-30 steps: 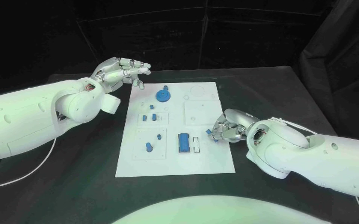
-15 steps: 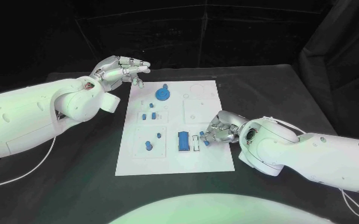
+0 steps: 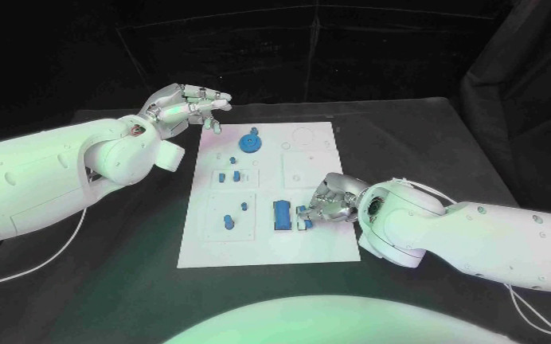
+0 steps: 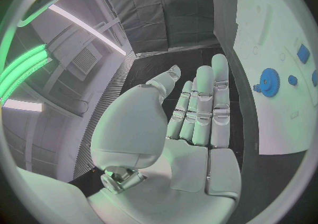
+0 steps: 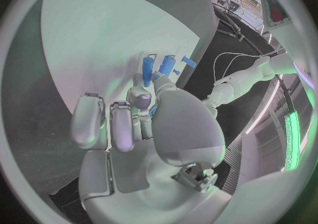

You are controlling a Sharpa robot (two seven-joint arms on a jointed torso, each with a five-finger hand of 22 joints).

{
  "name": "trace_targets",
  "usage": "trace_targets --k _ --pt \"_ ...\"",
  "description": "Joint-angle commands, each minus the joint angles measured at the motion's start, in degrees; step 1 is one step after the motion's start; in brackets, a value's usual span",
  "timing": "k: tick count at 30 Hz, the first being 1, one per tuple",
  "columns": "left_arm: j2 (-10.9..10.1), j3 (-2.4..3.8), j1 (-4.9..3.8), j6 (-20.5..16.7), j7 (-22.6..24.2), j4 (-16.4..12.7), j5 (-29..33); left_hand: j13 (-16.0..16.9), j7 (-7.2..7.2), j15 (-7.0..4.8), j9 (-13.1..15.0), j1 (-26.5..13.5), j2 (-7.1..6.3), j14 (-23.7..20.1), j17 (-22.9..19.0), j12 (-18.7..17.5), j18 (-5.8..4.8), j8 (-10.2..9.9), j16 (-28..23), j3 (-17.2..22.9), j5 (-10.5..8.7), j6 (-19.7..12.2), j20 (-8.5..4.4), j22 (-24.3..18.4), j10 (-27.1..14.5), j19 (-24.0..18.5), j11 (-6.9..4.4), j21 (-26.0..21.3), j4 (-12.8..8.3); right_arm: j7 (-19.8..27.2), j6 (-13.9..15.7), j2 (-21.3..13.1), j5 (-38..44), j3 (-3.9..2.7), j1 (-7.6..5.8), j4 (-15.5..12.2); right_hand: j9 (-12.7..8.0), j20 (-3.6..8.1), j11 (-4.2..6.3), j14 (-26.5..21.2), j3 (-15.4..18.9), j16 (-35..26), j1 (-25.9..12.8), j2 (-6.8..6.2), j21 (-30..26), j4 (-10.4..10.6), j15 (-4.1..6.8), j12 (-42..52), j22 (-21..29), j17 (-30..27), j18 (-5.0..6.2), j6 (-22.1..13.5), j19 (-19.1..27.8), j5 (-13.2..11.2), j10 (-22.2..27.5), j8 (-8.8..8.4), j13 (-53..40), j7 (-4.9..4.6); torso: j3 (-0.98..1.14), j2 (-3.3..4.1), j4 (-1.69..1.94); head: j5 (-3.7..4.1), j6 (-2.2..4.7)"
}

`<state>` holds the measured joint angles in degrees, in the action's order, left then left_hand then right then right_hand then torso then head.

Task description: Assemble the parts on the task board

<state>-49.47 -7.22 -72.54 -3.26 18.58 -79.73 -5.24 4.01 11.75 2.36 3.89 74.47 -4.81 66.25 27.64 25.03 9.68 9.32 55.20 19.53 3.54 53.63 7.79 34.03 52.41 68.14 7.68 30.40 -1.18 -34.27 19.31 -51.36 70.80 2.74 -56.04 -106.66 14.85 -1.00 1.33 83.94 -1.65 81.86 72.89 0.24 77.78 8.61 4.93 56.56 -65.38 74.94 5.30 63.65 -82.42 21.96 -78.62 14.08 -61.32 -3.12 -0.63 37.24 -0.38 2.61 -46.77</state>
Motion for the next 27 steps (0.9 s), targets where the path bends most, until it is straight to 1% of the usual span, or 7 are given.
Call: trace_targets --k 1,3,16,17,20,24,27 --pt "0.0 0.03 -0.07 0.7 0.3 -0.1 -0.1 -0.1 0.15 0.18 0.0 0.3 0.27 -0.4 -0.1 0.4 0.76 0.4 0.3 0.0 -0.17 -0.4 0.26 -0.1 -0.4 0.0 0.01 -0.2 -0.2 -0.3 -0.8 0.2 -0.7 -0.01 -0.07 0.1 -0.1 0.12 0.06 4.0 -0.2 0.4 -0.6 0.15 0.3 -0.1 0.3 -0.3 -0.1 3.2 -0.74 0.4 -0.3 0.1 -0.5 -0.34 0.1 0.01 0.03 0.05 -0.05 -0.05 -0.06" --pt "0.0 0.03 -0.07 0.7 0.2 -0.1 -0.1 -0.1 0.15 0.18 0.0 0.3 0.27 -0.4 -0.1 0.4 0.76 0.4 0.3 0.0 -0.17 -0.4 0.26 -0.1 -0.4 0.0 0.01 -0.2 -0.2 -0.4 -0.8 0.4 -0.8 -0.01 -0.07 0.1 0.0 0.14 0.09 4.0 -0.3 0.4 -0.7 0.14 0.3 0.0 0.32 -0.3 -0.1 3.2 -0.75 0.5 -0.3 0.1 -0.5 -0.37 0.1 0.03 0.0 -0.01 -0.03 0.02 -0.08" --pt "0.1 0.03 -0.08 0.8 0.1 0.0 -0.1 -0.1 0.15 0.18 0.0 0.3 0.27 -0.4 -0.1 0.4 0.76 0.4 0.3 0.0 -0.17 -0.4 0.26 -0.1 -0.4 0.0 0.01 -0.2 -0.2 -0.4 -1.1 1.0 -0.8 -0.01 -0.07 0.7 0.1 0.18 0.11 4.0 -0.6 0.5 -1.3 -0.08 0.4 0.3 0.34 -0.5 -0.1 3.3 -0.76 0.6 -0.3 -0.3 -0.6 -0.48 0.2 0.05 0.03 -0.02 0.01 -0.04 -0.08" --pt "0.1 0.03 -0.08 0.8 0.1 0.0 -0.1 -0.1 0.15 0.18 0.0 0.3 0.27 -0.4 -0.1 0.4 0.76 0.4 0.3 0.0 -0.17 -0.4 0.26 -0.1 -0.4 0.0 0.01 -0.2 -0.2 -0.5 -1.1 1.0 -0.8 -0.01 -0.07 0.8 0.1 0.19 0.11 4.0 -0.7 0.5 -1.5 -0.17 0.4 0.4 0.35 -0.5 -0.2 3.3 -0.76 0.7 -0.3 -0.5 -0.6 -0.53 0.2 0.05 0.0 -0.02 -0.02 -0.03 -0.06" --pt "0.1 0.03 -0.08 0.8 0.1 0.0 -0.1 -0.1 0.15 0.18 0.0 0.3 0.27 -0.4 -0.1 0.4 0.76 0.4 0.3 0.0 -0.17 -0.4 0.26 -0.1 -0.4 0.0 0.01 -0.2 -0.2 -0.5 -1.2 1.1 -0.8 -0.01 -0.07 0.9 0.3 0.19 0.06 4.0 -0.7 0.5 -2.5 -0.52 0.4 1.0 0.32 -0.5 -0.2 3.4 -0.77 0.9 -0.3 -1.6 -0.8 -0.68 0.0 0.01 0.01 -0.01 -0.03 -0.05 -0.15" --pt "0.1 0.03 -0.08 0.8 0.0 -0.1 -0.1 -0.1 0.15 0.18 0.0 0.3 0.27 -0.4 -0.1 0.4 0.76 0.4 0.3 0.0 -0.17 -0.4 0.26 -0.1 -0.4 0.0 0.01 -0.2 -0.2 -0.5 -1.3 1.1 -0.8 -0.01 -0.07 1.0 0.6 0.1 -0.1 4.0 0.5 0.5 -5.1 -1.46 0.4 2.4 0.19 -0.6 -0.3 3.4 -0.78 1.2 -0.2 -1.2 -1.0 -0.86 -0.1 -0.14 0.0 0.0 -0.06 -0.01 -0.09" --pt "0.1 0.03 -0.08 0.8 0.0 -0.1 -0.1 -0.1 0.15 0.18 0.0 0.3 0.27 -0.4 -0.1 0.4 0.76 0.4 0.3 0.0 -0.17 -0.4 0.26 -0.1 -0.4 0.0 0.01 -0.2 -0.2 -0.5 -1.4 1.2 -0.8 -0.01 -0.07 1.0 0.8 0.04 -0.16 4.0 1.8 0.5 -6.8 -2.04 0.4 3.4 0.13 -0.6 -0.3 3.4 -0.78 1.3 -0.2 -1.4 -1.1 -0.96 -0.2 -0.17 0.0 -0.03 -0.07 -0.02 -0.15"
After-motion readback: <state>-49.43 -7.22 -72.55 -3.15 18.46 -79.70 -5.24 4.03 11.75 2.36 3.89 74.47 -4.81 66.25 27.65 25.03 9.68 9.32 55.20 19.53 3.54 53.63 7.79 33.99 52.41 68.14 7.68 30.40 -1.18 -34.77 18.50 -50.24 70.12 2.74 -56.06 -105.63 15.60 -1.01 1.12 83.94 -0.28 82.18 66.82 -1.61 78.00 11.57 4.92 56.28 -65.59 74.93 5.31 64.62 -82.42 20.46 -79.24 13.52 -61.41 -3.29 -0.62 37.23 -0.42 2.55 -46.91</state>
